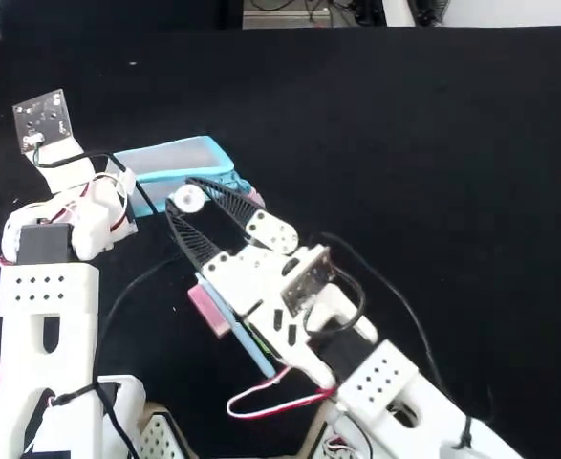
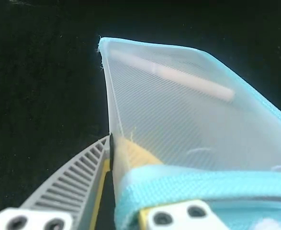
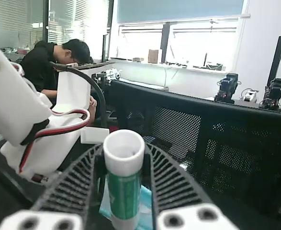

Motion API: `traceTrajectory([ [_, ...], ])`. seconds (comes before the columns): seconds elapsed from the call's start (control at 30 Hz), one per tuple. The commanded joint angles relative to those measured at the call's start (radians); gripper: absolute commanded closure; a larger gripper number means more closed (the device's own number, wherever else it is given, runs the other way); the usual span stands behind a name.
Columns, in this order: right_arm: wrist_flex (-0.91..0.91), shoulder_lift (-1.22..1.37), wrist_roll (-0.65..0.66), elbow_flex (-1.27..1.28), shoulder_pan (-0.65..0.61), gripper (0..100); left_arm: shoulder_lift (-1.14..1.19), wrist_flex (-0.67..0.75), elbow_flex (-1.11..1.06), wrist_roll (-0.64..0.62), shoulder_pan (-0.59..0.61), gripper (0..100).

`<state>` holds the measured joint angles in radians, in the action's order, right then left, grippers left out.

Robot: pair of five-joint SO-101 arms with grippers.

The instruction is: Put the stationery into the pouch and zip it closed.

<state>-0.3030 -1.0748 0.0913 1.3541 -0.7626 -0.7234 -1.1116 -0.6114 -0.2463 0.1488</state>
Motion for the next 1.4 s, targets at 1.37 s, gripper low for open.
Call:
traceTrajectory([
  [1.37, 0.296, 0.346, 0.006, -0.328, 0.028, 79.7, 0.006, 0.005, 0.013, -0.008, -0.002, 97],
])
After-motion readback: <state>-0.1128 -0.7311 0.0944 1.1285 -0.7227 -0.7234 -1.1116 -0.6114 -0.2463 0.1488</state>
